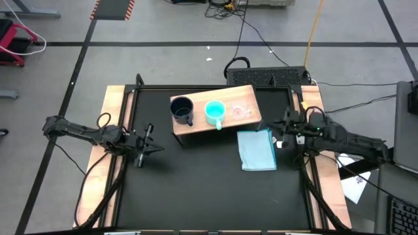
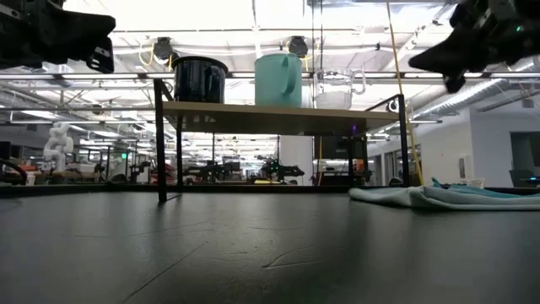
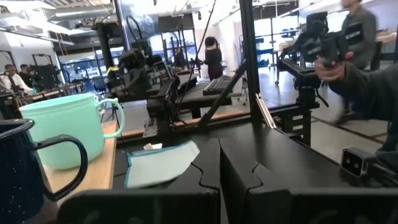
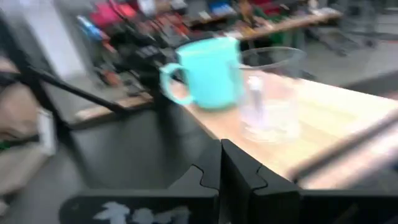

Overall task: Stack small to large cups/mugs on shelf
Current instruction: Return to Home Position

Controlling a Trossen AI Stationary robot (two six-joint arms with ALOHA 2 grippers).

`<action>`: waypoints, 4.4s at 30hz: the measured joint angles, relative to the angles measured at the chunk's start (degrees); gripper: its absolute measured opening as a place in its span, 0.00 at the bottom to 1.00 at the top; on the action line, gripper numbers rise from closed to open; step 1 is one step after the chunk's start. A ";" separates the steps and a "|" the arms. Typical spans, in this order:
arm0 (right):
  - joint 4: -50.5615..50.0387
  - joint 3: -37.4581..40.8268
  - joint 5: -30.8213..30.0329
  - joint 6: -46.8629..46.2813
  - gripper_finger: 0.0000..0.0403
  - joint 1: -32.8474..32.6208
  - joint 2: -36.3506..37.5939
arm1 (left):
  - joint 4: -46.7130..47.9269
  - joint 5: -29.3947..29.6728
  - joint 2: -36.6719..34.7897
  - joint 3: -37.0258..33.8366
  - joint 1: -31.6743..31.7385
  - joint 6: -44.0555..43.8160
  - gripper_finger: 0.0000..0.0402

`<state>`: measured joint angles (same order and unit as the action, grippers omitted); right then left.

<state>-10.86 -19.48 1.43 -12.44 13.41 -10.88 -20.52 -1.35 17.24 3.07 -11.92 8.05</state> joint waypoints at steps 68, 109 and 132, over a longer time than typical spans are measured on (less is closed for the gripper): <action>14.03 16.37 6.36 7.62 0.00 0.02 10.71 | 6.59 1.86 0.01 -2.47 -0.74 -1.95 0.05; 13.88 16.43 6.36 7.59 0.00 0.02 10.71 | 6.57 1.88 -0.01 -2.47 -0.74 -1.90 0.05; 13.88 16.43 6.38 7.57 0.00 0.04 10.71 | 6.57 1.88 -0.01 -2.47 -0.76 -1.90 0.05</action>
<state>3.03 -3.05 7.81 -4.86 13.45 -0.16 -13.96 0.54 17.23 0.61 -12.68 6.15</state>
